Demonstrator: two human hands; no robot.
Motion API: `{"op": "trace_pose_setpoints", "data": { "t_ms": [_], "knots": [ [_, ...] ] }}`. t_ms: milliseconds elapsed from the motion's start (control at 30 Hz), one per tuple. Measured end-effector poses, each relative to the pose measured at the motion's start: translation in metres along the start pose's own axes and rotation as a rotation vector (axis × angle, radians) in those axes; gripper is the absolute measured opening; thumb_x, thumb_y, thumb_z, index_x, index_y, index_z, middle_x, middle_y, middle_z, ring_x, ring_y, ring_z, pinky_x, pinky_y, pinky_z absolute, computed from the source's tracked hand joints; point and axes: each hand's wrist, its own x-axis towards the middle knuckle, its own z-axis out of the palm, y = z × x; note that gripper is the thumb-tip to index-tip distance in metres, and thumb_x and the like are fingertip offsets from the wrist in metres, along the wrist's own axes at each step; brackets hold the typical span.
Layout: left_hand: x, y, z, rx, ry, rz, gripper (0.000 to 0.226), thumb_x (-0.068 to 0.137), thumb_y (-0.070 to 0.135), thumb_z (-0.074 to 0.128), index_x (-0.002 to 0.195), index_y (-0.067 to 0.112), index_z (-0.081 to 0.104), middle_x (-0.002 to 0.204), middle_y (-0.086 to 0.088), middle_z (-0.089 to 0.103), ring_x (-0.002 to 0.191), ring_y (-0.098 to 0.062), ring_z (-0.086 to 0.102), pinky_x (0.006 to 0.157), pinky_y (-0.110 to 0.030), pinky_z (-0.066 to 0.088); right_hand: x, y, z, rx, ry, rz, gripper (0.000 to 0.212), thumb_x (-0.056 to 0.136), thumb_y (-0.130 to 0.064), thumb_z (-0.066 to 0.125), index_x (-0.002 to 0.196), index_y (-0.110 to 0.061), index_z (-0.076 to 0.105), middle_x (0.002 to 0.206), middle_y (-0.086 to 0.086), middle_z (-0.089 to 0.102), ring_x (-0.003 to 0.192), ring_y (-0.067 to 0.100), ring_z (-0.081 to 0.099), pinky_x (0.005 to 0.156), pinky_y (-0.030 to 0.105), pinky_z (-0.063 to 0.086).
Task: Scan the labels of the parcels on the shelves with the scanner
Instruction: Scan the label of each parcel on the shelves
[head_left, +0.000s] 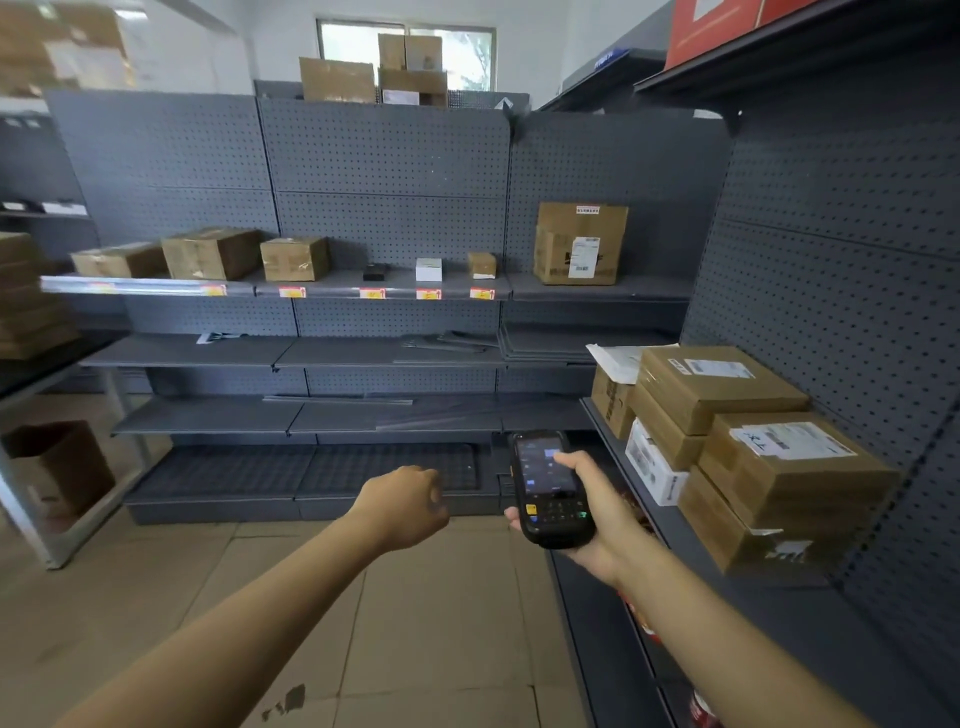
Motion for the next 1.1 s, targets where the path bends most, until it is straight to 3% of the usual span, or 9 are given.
{"op": "trace_pose_setpoints", "data": {
  "t_ms": [200, 533, 733, 933, 1100],
  "knots": [
    [0.093, -0.039, -0.011, -0.026, 0.070, 0.092, 0.025, 0.090, 0.033, 0.047, 0.104, 0.018, 0.062, 0.109, 0.002, 0.064, 0.095, -0.021, 0.062, 0.075, -0.031, 0.045, 0.082, -0.015, 0.022, 0.060, 0.055, -0.023, 0.044, 0.090, -0.031, 0.058, 0.114, 0.005, 0.063, 0.087, 0.024, 0.070, 0.068, 0.033, 0.069, 0.061, 0.036, 0.061],
    [0.230, -0.055, 0.011, -0.043, -0.029, 0.264, 0.023, 0.089, 0.034, 0.047, 0.102, 0.020, 0.061, 0.109, 0.003, 0.065, 0.098, -0.021, 0.062, 0.075, -0.030, 0.045, 0.186, -0.039, 0.018, 0.173, 0.240, -0.093, 0.041, 0.087, -0.030, 0.062, 0.111, 0.003, 0.064, 0.083, 0.022, 0.071, 0.070, 0.035, 0.069, 0.084, 0.045, 0.054],
    [0.307, -0.032, 0.032, -0.050, -0.054, 0.372, 0.026, 0.090, 0.036, 0.048, 0.105, 0.019, 0.060, 0.111, 0.001, 0.064, 0.099, -0.023, 0.061, 0.079, -0.032, 0.047, 0.243, -0.061, -0.013, 0.234, 0.353, -0.113, 0.041, 0.084, -0.026, 0.065, 0.114, 0.003, 0.061, 0.089, 0.025, 0.069, 0.069, 0.037, 0.070, 0.087, 0.048, 0.053],
    [0.401, 0.007, 0.034, -0.018, -0.108, 0.453, 0.028, 0.090, 0.037, 0.048, 0.108, 0.020, 0.059, 0.114, 0.000, 0.063, 0.101, -0.023, 0.061, 0.084, -0.033, 0.049, 0.295, -0.111, -0.045, 0.271, 0.357, -0.157, 0.031, 0.088, -0.024, 0.059, 0.101, 0.004, 0.064, 0.079, 0.023, 0.067, 0.069, 0.034, 0.065, 0.063, 0.037, 0.058],
    [0.468, 0.055, 0.028, -0.024, -0.093, 0.549, 0.027, 0.090, 0.039, 0.049, 0.107, 0.020, 0.059, 0.113, -0.001, 0.062, 0.101, -0.024, 0.060, 0.080, -0.033, 0.047, 0.328, -0.150, -0.074, 0.292, 0.426, -0.202, 0.040, 0.089, -0.026, 0.058, 0.113, 0.005, 0.061, 0.080, 0.022, 0.068, 0.062, 0.033, 0.068, 0.063, 0.037, 0.058]
  ]
}}
